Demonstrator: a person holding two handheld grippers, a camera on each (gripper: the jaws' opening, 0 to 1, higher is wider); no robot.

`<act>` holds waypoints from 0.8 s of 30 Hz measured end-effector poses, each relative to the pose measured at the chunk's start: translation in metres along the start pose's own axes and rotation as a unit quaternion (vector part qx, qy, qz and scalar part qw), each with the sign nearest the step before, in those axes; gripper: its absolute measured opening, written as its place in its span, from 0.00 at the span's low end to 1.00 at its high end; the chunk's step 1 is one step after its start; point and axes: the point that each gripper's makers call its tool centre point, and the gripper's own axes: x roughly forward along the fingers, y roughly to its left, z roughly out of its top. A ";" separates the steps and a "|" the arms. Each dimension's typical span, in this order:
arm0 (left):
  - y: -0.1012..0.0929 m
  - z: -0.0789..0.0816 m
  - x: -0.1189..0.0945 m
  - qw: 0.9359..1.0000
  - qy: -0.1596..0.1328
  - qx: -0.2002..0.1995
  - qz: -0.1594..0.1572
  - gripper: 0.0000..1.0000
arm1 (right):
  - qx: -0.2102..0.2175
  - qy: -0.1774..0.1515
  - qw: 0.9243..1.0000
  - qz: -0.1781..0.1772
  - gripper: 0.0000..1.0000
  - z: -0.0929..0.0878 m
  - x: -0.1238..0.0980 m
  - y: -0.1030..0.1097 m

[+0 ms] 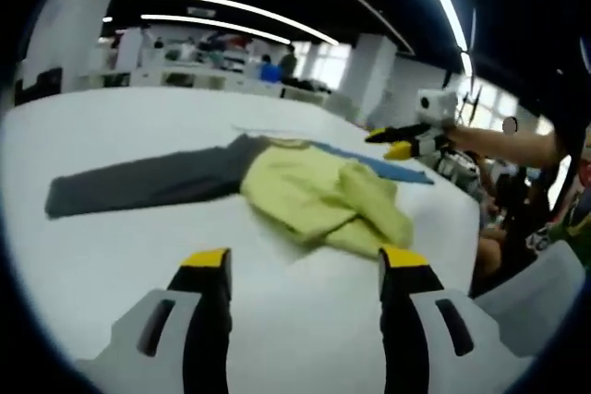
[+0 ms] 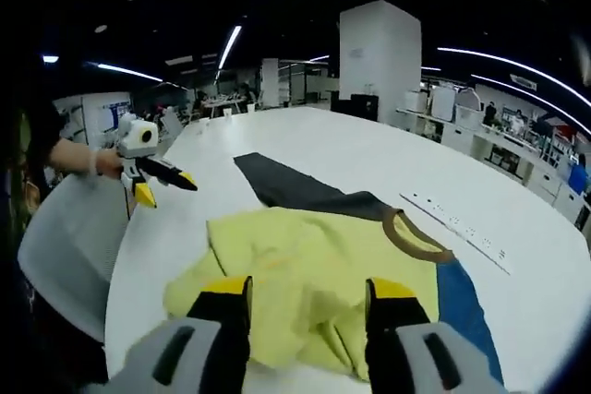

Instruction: Fold the garment on the visible template until the final outline fits inside the template.

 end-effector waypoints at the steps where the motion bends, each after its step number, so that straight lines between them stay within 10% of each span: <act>1: 0.000 0.001 0.001 1.000 0.000 0.001 0.000 0.61 | 0.002 -0.002 1.000 0.000 0.54 -0.001 -0.001 0.001; 15: -0.009 0.007 0.008 0.999 0.010 0.025 -0.019 0.62 | 0.093 -0.040 0.995 -0.027 0.70 -0.031 -0.031 0.009; 24: -0.009 0.005 0.006 1.000 0.012 0.022 -0.017 0.62 | 0.101 -0.021 0.995 -0.019 0.38 -0.045 -0.024 0.014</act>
